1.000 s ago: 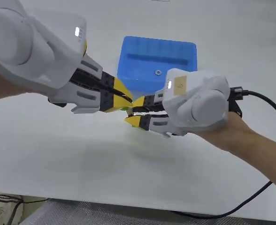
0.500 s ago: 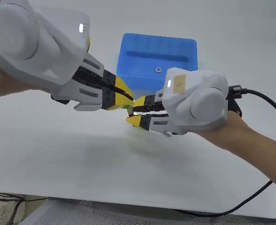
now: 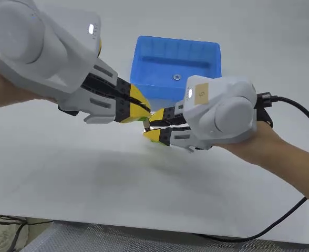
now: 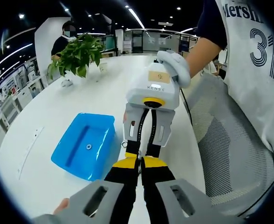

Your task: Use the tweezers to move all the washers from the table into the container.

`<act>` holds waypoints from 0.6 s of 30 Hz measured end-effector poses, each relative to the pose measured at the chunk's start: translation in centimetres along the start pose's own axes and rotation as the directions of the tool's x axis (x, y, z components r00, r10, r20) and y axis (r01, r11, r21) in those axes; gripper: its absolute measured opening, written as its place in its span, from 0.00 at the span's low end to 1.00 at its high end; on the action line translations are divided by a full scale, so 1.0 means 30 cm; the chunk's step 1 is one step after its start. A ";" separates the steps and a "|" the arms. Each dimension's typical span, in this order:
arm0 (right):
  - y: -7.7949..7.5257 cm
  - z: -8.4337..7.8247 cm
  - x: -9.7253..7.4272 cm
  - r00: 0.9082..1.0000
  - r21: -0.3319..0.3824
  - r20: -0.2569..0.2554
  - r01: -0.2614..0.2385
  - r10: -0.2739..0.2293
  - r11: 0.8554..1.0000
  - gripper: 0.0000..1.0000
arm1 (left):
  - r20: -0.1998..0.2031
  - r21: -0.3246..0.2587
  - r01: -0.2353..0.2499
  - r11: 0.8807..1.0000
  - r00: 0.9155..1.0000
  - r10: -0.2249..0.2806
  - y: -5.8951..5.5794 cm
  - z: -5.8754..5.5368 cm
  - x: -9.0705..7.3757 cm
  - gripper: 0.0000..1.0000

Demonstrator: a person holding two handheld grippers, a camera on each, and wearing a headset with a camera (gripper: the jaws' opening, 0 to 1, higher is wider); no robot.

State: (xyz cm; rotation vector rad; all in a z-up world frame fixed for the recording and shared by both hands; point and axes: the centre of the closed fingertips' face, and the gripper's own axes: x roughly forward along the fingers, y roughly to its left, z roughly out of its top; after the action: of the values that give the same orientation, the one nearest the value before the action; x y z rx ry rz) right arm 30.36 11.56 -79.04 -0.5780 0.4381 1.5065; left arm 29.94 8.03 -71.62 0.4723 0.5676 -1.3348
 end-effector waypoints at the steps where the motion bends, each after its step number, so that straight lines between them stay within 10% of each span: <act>1: 0.001 0.000 0.000 1.000 0.003 0.000 -0.002 0.002 1.000 0.10 | 0.001 -0.009 0.008 1.000 1.000 -0.008 -0.001 -0.004 -0.002 0.06; 18: -0.022 0.049 -0.043 0.999 -0.001 0.021 0.025 -0.025 1.000 0.09 | 0.003 -0.001 0.012 1.000 1.000 -0.012 0.021 0.034 -0.051 0.06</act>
State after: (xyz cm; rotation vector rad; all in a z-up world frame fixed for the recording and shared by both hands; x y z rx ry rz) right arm 30.86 11.44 -77.03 -0.5666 0.4123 1.4873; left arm 30.47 8.67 -69.87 0.4670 0.5693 -1.3463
